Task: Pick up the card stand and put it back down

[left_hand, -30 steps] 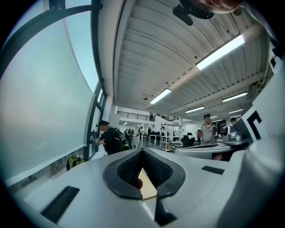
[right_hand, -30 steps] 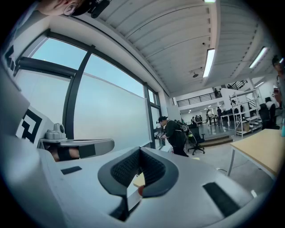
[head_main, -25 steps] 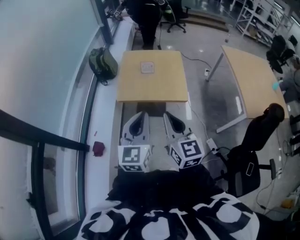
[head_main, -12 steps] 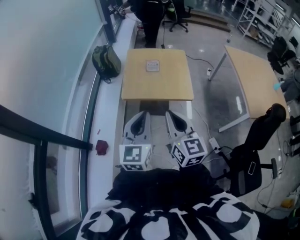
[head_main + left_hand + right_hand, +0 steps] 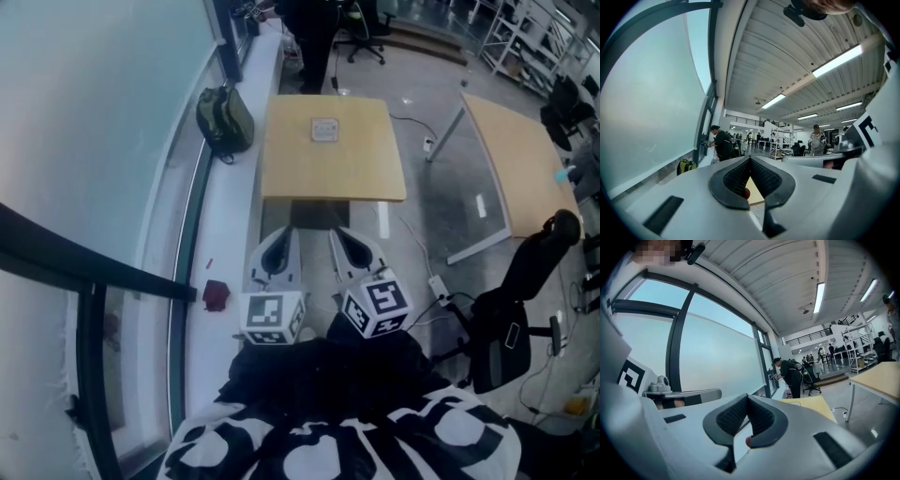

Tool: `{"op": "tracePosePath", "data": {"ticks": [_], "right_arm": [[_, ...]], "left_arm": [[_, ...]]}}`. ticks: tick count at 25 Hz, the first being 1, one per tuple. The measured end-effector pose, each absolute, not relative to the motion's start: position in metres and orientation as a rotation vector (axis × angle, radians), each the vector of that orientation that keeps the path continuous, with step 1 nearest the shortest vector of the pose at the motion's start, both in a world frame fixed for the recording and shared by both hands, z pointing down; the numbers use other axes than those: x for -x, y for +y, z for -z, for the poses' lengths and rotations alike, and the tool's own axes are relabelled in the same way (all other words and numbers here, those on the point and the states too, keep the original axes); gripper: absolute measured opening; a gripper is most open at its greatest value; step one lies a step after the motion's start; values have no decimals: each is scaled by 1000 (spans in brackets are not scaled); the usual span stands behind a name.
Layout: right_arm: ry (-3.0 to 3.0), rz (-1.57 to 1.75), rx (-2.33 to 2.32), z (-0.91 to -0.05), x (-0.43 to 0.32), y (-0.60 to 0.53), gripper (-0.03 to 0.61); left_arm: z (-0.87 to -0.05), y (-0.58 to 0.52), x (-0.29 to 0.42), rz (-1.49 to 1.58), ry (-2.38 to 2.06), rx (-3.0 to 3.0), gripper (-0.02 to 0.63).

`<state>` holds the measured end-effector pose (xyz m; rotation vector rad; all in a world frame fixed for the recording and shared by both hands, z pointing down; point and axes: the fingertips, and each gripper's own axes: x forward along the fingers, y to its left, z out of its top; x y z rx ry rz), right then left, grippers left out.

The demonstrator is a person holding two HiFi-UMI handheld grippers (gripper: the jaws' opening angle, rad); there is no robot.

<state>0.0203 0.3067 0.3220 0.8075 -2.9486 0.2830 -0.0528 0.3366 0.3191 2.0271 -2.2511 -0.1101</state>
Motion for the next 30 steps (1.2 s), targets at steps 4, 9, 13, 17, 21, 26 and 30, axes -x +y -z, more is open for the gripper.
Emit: {"op": "tracePosePath", "data": {"ticks": [4,9,13,17,21,26,30], "right_arm": [[-2923,-275,-824,-325,-14,296,18],[-2926,-289,-801,-328,4,269,18],[-2948,-300,-736,-333,32,235,18],[-2984,-281,-709,-323,53,178,18],[-3012,-269,-726,-306,62,106,18],[-3013,-298,-727,-304,71,33,18],[-3003,-316,-701,-310,76,-9,18]], "left_arm": [[-328,328,60,116,-2222,-2032,5],[-330,306,76,128,-2230,-2007,5],[-333,274,100,111,-2268,-1968,5],[-329,221,124,85,-2306,-1954,5],[-321,158,131,69,-2314,-1964,5],[-317,85,134,39,-2301,-1977,5],[-320,37,137,22,-2289,-1965,5]]}}
